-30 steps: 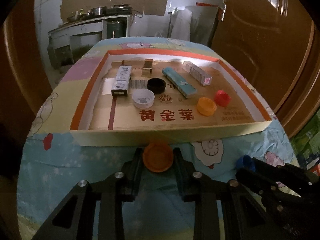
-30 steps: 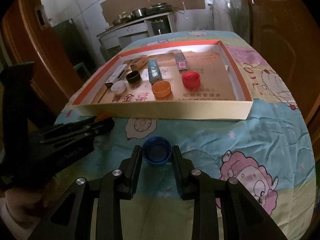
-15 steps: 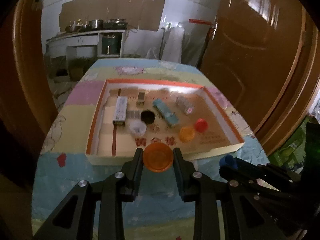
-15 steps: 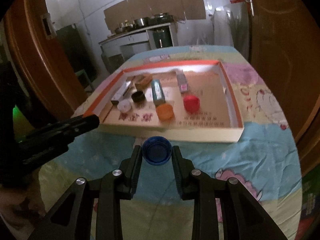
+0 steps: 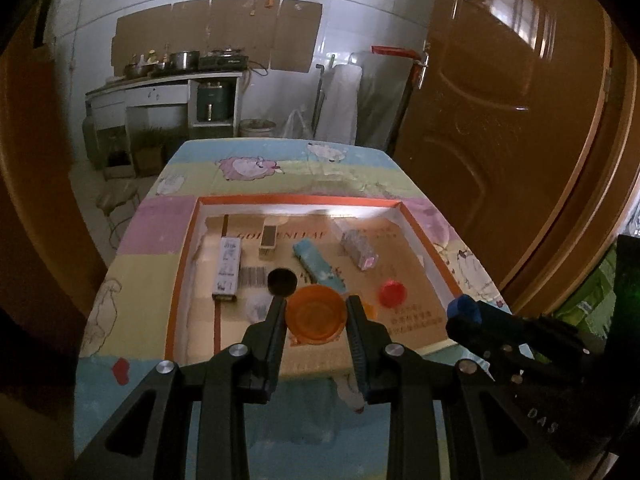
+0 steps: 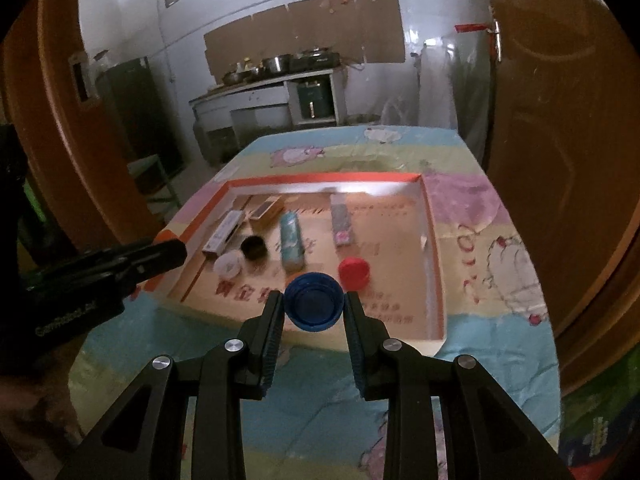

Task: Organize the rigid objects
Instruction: 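Carry the orange cap in the left gripper while the right gripper carries the blue cap over the tray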

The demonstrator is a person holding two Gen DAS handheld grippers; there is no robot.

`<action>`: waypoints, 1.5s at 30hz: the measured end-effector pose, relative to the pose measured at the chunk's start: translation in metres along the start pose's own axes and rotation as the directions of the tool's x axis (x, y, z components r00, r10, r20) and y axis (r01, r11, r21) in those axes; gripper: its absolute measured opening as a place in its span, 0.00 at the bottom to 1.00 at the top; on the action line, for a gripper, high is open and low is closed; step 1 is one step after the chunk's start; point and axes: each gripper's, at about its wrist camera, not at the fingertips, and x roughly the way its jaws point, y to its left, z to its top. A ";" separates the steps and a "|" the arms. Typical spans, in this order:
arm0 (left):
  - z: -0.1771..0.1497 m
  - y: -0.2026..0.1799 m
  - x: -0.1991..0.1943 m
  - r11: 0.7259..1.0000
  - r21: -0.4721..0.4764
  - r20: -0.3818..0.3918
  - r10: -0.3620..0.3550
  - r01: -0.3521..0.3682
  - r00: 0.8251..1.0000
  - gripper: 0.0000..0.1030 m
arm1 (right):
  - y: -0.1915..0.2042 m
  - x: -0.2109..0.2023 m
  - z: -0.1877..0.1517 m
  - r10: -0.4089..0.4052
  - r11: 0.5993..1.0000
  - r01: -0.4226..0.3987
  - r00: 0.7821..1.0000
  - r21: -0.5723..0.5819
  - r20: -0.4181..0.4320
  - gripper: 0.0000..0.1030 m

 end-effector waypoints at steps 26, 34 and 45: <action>0.067 -0.021 0.103 0.996 0.084 -0.067 -0.009 0.015 0.998 0.29 | -0.046 0.074 0.066 -0.045 0.995 0.042 0.998 -0.090 -0.033 0.30; 0.082 -0.017 0.132 0.997 0.082 -0.088 0.022 -0.015 0.996 0.29 | -0.053 0.105 0.087 -0.042 0.993 0.033 0.996 -0.112 -0.082 0.30; 0.091 -0.007 0.165 0.996 0.081 -0.132 0.055 -0.044 0.990 0.29 | -0.063 0.146 0.106 -0.031 0.995 0.018 0.991 -0.097 -0.133 0.30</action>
